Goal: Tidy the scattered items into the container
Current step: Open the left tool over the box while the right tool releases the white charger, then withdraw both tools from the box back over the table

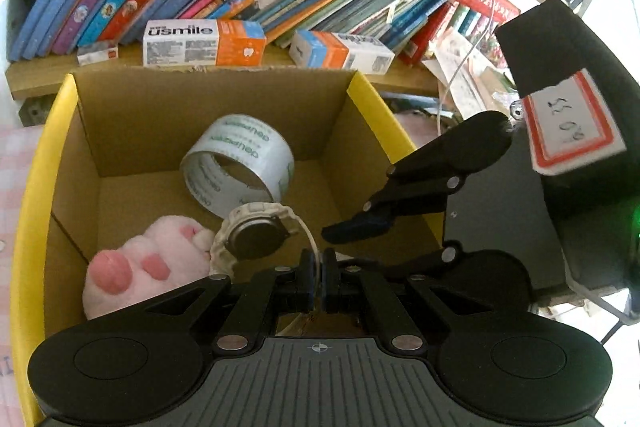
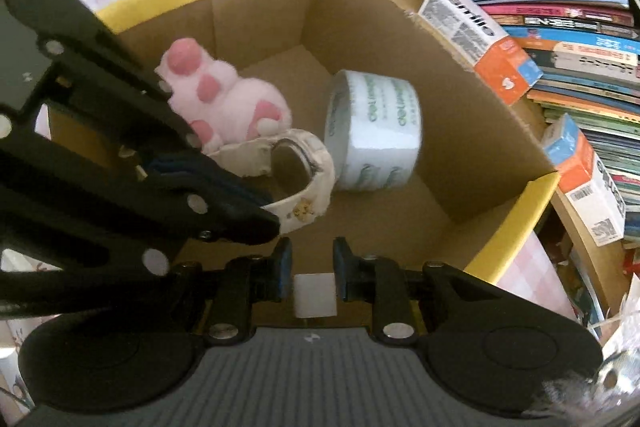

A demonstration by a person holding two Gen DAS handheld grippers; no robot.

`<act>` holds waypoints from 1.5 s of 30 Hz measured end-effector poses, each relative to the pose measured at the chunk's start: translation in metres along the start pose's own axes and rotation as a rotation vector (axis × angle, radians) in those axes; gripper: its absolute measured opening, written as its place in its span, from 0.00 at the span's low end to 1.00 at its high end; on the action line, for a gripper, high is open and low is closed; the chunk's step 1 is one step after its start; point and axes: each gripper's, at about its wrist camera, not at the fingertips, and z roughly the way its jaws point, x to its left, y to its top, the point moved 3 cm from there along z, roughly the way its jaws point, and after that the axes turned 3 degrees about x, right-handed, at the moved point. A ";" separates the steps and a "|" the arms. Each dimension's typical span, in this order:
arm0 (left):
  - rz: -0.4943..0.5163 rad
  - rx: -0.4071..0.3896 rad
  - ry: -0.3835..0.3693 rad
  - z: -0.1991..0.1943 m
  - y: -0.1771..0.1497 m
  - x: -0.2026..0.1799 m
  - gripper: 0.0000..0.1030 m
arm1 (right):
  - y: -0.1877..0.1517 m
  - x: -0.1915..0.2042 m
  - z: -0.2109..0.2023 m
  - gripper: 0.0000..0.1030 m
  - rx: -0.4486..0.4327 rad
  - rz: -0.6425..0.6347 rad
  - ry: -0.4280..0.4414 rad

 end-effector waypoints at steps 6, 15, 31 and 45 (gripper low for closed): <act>-0.032 -0.001 0.029 -0.002 0.001 0.005 0.23 | 0.000 0.002 -0.003 0.20 -0.010 -0.002 -0.019; 0.028 -0.102 0.031 -0.042 0.001 -0.002 0.46 | -0.004 -0.002 -0.031 0.20 -0.070 0.046 -0.043; 0.139 -0.251 0.058 -0.117 -0.030 -0.035 0.47 | -0.025 0.036 -0.103 0.27 -0.184 0.071 -0.116; 0.209 -0.293 0.052 -0.177 -0.091 -0.063 0.47 | -0.064 0.113 -0.161 0.31 -0.253 0.109 -0.139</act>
